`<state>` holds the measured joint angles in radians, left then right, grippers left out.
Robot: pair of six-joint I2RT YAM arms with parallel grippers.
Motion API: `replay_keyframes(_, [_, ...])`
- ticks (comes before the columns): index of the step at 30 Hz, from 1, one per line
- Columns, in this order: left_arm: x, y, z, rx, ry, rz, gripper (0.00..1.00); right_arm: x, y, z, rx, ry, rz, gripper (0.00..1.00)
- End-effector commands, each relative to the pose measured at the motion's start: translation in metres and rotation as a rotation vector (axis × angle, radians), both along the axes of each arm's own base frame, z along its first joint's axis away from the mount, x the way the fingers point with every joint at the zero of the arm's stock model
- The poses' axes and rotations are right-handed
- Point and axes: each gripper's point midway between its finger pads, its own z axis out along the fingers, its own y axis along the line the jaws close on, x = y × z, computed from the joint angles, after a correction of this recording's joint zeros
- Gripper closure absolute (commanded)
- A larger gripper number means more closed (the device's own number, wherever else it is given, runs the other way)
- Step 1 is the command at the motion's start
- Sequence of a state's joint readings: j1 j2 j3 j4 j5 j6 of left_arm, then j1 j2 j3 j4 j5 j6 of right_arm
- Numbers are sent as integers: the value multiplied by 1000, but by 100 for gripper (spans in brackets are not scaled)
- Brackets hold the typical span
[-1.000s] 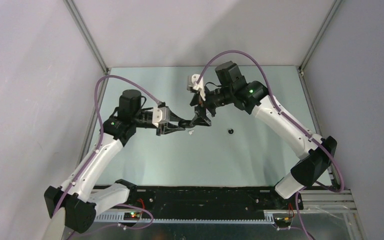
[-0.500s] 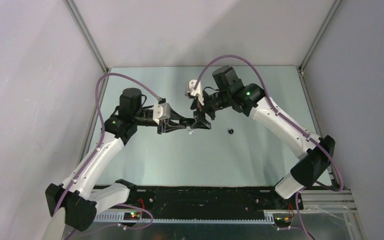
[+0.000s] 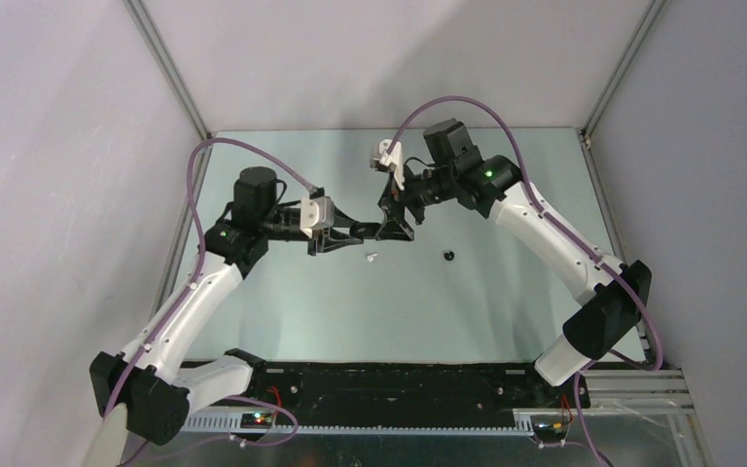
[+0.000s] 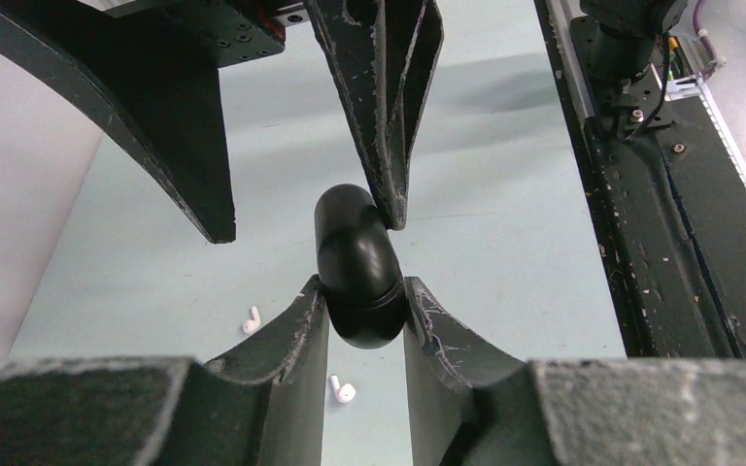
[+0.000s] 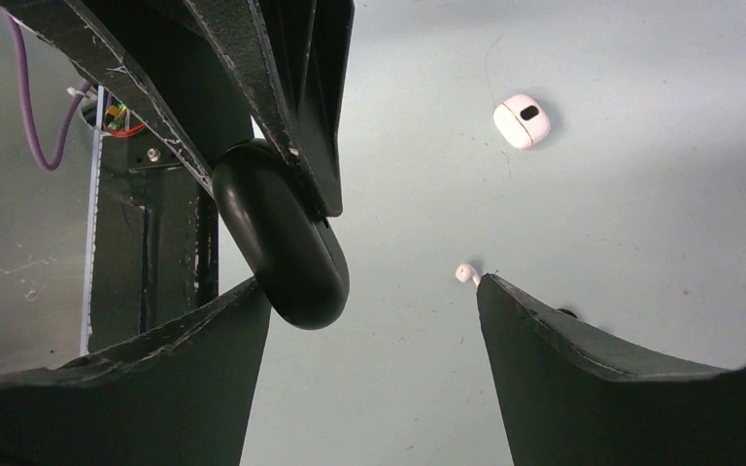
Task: Insert the wireless bluetooth earbuds into the charging case
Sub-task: Open the charging case to the charging case.
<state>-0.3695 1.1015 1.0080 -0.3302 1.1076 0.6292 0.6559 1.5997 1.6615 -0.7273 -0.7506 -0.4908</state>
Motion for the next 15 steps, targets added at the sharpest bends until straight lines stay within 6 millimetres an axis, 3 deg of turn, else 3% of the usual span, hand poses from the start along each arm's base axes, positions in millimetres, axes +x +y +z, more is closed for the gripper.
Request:
replay_keyframes(1, [-12,-7,15,-24,-25,-60,100,17,3,33,80,-82,-38,19])
replay_keyframes(15, [1,-11,11,-24,31,-28,100,25,-2,33,83,-67,-69,20])
